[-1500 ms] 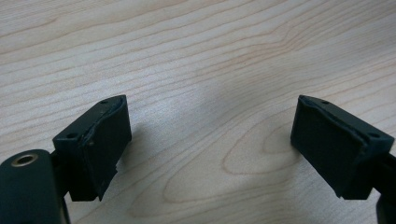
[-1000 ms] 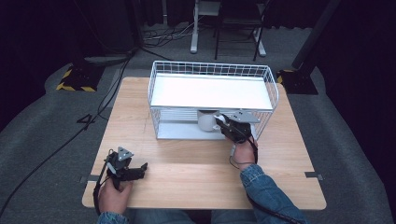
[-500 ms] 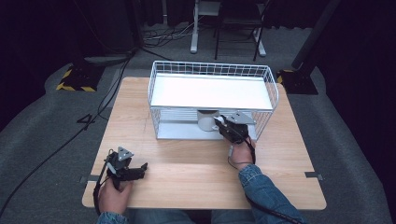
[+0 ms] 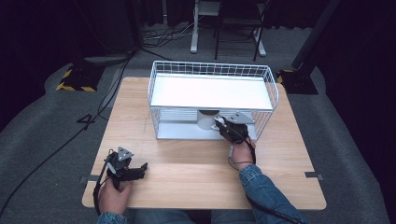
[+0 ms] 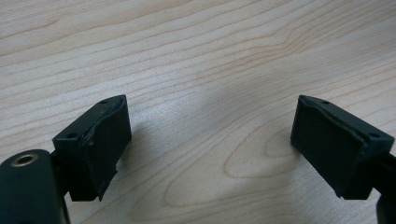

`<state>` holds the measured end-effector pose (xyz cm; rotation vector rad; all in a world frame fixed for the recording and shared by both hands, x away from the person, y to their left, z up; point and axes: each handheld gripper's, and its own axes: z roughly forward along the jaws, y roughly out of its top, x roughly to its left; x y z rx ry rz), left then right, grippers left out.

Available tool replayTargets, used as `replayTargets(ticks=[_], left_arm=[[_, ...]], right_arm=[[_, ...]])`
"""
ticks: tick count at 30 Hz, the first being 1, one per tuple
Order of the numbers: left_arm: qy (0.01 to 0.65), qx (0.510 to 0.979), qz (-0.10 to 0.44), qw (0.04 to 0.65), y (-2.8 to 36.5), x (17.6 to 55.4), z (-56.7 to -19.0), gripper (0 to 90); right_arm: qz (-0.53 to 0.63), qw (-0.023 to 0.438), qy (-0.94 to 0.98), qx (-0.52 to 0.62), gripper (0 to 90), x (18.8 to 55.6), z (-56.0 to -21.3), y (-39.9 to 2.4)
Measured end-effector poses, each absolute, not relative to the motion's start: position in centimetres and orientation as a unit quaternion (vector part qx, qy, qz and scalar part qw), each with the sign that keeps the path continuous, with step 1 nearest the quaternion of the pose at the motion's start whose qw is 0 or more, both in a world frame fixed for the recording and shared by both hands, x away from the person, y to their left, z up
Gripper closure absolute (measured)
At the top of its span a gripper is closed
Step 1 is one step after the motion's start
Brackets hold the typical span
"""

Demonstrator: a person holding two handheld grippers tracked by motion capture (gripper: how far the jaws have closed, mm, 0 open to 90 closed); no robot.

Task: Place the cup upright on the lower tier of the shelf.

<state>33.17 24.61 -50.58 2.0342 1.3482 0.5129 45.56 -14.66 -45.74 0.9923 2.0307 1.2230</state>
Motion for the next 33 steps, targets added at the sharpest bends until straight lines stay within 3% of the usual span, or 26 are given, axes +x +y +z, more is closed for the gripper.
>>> replayTargets(ticks=[5, 12, 17, 33], left_arm=[[0.512, 0.773, 0.195, 0.318, 24.6, 33.2, -50.6, 12.6], [0.513, 0.773, 0.195, 0.318, 24.6, 33.2, -50.6, 12.6], [0.512, 0.773, 0.195, 0.318, 24.6, 33.2, -50.6, 12.6], [0.512, 0.774, 0.194, 0.318, 24.6, 33.1, -50.6, 12.6]], right_arm=[[0.455, 0.278, 0.761, 0.37, 68.6, 45.6, -45.6, -14.7], [0.468, 0.265, 0.758, 0.368, 50.7, 45.6, -45.3, -14.7], [0.473, 0.26, 0.759, 0.364, 43.6, 45.3, -44.7, -14.7], [0.489, 0.245, 0.767, 0.335, 39.6, 42.1, -41.5, -16.6]])
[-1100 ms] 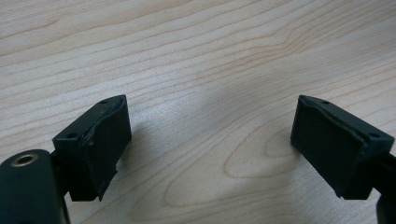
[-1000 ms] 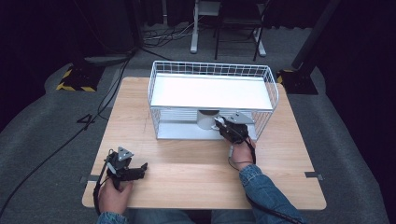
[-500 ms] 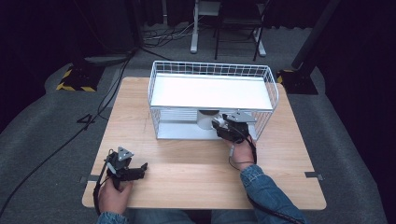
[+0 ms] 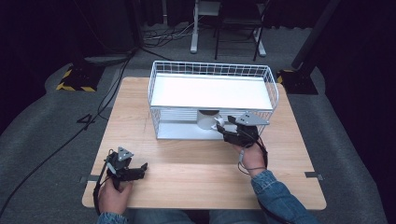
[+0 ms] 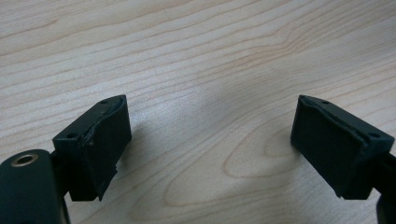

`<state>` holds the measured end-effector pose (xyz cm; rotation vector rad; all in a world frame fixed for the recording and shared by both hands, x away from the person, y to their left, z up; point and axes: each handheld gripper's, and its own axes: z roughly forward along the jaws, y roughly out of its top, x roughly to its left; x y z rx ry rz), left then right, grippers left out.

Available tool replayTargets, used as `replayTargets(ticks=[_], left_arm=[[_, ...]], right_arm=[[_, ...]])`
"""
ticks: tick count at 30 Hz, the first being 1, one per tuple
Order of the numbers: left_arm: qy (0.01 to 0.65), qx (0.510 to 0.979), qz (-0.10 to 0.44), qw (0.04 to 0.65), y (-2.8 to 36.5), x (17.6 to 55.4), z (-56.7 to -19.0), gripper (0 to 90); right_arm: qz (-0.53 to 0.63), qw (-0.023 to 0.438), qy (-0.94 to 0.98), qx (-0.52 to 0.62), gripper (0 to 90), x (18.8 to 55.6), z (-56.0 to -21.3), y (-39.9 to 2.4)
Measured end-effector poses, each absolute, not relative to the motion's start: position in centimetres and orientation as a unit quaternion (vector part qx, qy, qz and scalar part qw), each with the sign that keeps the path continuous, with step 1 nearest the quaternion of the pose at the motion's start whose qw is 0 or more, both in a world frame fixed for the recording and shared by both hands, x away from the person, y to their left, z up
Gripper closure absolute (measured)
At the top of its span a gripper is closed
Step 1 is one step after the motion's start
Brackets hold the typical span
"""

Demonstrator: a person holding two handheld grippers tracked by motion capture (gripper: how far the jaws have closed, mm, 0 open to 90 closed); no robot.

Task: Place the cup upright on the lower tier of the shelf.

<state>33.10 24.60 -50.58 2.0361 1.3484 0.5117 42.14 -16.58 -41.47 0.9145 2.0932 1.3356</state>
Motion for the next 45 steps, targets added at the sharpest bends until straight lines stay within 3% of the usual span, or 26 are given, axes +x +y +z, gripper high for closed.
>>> replayTargets(ticks=[8, 16, 26, 45], left_arm=[[0.51, 0.775, 0.193, 0.319, 24.6, 32.9, -50.6, 12.6], [0.51, 0.774, 0.193, 0.32, 24.6, 32.9, -50.6, 12.5], [0.511, 0.774, 0.193, 0.32, 24.5, 33.0, -50.6, 12.5], [0.512, 0.774, 0.193, 0.32, 24.5, 33.0, -50.6, 12.5]], right_arm=[[0.495, 0.228, 0.771, 0.329, 39.6, 40.3, -40.4, -18.4], [0.489, 0.207, 0.777, 0.338, 33.8, 38.1, -39.6, -21.6], [0.477, 0.21, 0.775, 0.358, 30.9, 36.3, -39.6, -24.9], [0.405, 0.174, 0.788, 0.431, 22.6, 35.1, -43.8, -30.8]])
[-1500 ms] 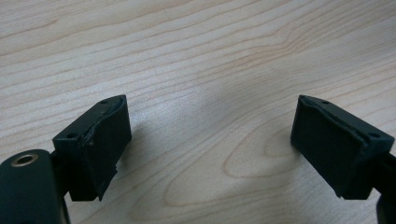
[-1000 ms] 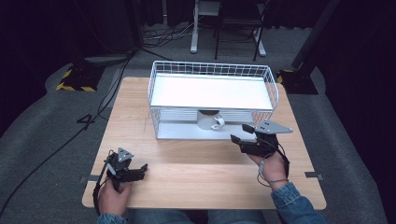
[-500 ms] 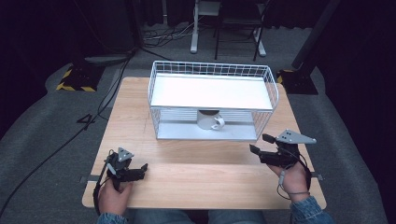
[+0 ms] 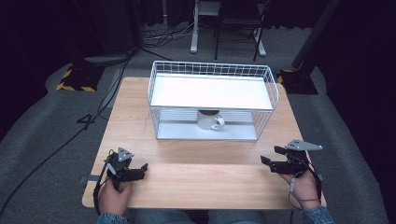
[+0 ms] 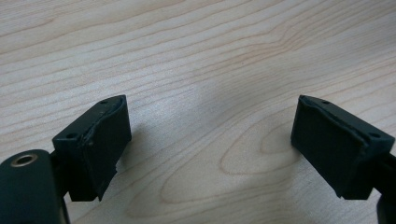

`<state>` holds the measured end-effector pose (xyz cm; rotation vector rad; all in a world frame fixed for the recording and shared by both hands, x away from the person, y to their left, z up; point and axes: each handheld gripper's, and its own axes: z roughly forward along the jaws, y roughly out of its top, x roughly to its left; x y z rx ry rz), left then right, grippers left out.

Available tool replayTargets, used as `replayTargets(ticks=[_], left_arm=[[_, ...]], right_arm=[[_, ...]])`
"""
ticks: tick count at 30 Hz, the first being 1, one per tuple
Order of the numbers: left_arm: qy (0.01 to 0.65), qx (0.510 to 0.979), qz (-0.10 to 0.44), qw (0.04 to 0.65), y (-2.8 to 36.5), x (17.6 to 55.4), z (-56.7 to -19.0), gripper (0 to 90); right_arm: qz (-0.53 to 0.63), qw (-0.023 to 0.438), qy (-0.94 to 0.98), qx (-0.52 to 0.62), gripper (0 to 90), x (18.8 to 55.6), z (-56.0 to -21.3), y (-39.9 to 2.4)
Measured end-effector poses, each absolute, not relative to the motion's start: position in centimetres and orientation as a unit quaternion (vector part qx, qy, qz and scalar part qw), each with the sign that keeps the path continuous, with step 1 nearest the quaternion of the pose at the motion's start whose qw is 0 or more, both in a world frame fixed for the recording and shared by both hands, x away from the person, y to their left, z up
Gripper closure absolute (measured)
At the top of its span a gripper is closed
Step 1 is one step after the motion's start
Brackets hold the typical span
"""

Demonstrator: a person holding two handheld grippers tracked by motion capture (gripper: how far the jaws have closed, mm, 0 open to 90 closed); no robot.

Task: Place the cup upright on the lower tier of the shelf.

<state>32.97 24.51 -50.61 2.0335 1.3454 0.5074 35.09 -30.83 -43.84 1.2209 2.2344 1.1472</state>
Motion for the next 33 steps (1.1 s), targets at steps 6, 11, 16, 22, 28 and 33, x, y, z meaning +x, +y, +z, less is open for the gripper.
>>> replayTargets(ticks=[6, 11, 16, 22, 28, 33], left_arm=[[0.512, 0.773, 0.193, 0.32, 24.5, 33.0, -50.6, 12.5], [0.512, 0.773, 0.193, 0.32, 24.5, 33.0, -50.6, 12.5], [0.512, 0.773, 0.193, 0.32, 24.5, 33.0, -50.6, 12.5], [0.512, 0.773, 0.193, 0.32, 24.5, 33.0, -50.6, 12.5], [0.512, 0.774, 0.193, 0.32, 24.5, 33.0, -50.6, 12.5], [0.512, 0.773, 0.193, 0.32, 24.5, 33.0, -50.6, 12.5]], right_arm=[[0.38, 0.166, 0.791, 0.449, 20.4, 35.3, -45.9, -31.9], [0.357, 0.168, 0.796, 0.458, 16.4, 35.4, -47.3, -32.4], [0.338, 0.168, 0.8, 0.467, 15.0, 35.4, -48.4, -32.6], [0.32, 0.176, 0.803, 0.471, 12.0, 35.3, -49.4, -32.7], [0.331, 0.195, 0.8, 0.462, 0.0, 35.4, -50.6, -32.2], [0.331, 0.196, 0.799, 0.462, 0.0, 35.3, -50.6, -32.2]])
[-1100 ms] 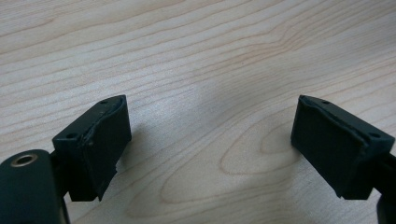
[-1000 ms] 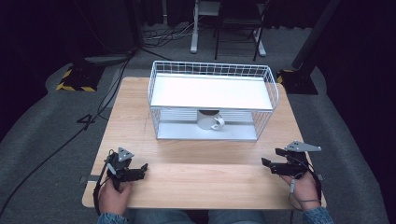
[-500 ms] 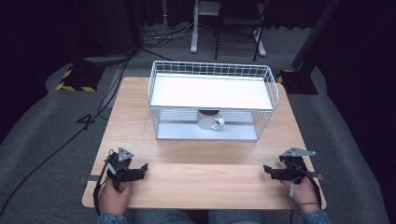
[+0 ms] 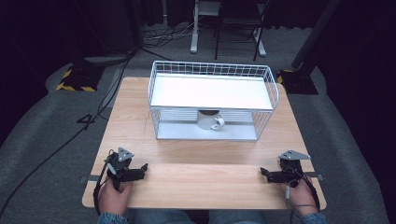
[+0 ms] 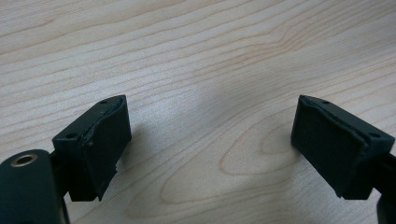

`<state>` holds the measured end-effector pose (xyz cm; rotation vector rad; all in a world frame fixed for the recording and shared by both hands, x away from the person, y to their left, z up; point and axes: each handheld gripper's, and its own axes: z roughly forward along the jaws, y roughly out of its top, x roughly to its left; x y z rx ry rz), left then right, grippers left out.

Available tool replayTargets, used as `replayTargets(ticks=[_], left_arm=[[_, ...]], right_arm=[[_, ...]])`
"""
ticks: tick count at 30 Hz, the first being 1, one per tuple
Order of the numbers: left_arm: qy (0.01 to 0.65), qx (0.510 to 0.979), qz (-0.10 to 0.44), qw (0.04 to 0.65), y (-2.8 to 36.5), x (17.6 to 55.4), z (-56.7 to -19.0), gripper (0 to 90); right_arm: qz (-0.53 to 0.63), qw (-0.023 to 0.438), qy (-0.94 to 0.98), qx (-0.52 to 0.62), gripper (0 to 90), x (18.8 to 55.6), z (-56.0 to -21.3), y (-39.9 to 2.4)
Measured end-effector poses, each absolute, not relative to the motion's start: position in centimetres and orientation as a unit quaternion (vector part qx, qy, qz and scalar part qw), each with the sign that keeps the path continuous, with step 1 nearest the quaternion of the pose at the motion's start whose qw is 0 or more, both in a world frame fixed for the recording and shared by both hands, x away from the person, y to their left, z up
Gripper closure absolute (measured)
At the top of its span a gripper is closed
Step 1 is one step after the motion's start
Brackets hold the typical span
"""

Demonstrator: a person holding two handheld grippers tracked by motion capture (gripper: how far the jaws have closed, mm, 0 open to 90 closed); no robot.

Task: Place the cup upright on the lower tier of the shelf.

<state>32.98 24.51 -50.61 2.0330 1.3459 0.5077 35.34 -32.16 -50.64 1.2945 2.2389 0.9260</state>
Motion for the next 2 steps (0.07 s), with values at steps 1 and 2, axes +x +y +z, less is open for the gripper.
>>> replayTargets(ticks=[1, 2], left_arm=[[0.512, 0.773, 0.193, 0.32, 24.5, 32.98, -50.61, 12.5], [0.512, 0.773, 0.193, 0.32, 24.51, 32.98, -50.61, 12.5]], right_arm=[[0.331, 0.197, 0.797, 0.465, 0.0, 35.27, -50.64, -32.14], [0.331, 0.197, 0.797, 0.466, 0.0, 35.25, -50.65, -32.15]])
